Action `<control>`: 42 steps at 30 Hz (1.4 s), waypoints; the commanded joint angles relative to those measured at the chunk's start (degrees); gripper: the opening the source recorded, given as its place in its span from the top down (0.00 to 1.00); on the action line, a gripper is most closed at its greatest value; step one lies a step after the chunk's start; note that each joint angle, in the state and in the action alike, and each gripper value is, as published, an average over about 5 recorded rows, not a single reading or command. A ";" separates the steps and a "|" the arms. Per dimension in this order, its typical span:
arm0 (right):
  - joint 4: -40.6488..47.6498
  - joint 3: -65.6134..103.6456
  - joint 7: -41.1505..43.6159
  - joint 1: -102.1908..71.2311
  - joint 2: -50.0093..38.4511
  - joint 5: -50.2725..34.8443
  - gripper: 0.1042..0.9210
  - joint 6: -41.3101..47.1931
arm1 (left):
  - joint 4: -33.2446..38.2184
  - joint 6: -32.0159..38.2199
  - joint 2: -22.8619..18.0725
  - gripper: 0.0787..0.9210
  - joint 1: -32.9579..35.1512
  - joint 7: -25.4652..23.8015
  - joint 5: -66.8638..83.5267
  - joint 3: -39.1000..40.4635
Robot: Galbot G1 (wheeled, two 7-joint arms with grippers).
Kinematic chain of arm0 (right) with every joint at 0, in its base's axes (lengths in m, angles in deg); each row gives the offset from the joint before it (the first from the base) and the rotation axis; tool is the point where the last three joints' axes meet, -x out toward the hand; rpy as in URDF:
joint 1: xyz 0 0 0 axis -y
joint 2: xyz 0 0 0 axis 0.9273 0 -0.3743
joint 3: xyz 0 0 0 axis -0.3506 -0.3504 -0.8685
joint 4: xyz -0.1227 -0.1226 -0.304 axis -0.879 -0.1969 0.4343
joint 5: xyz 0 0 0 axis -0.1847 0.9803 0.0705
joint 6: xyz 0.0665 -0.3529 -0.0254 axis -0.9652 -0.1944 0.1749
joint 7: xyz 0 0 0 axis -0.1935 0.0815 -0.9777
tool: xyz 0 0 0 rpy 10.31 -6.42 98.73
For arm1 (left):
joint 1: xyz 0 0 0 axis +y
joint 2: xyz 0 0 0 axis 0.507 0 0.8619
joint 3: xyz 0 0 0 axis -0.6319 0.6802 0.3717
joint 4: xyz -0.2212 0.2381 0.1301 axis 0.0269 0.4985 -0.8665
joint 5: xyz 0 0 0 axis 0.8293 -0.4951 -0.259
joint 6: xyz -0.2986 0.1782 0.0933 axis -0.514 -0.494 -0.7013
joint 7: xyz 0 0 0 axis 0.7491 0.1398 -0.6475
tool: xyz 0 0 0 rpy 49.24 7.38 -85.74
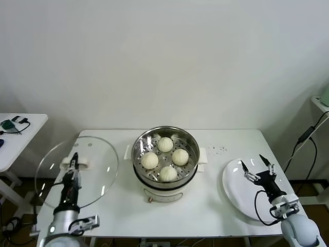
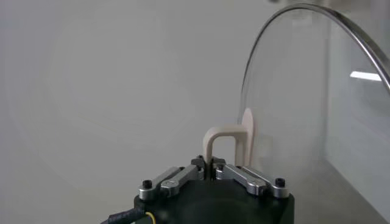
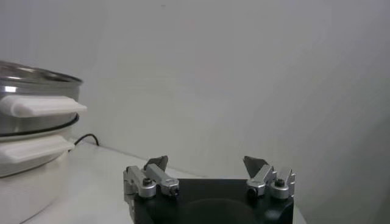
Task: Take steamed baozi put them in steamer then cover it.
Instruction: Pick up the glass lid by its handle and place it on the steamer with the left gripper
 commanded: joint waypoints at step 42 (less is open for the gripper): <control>3.18 1.10 -0.25 0.68 2.37 3.25 0.12 -0.33 | -17.03 -19.60 -15.02 0.92 -34.78 -22.93 -15.51 42.69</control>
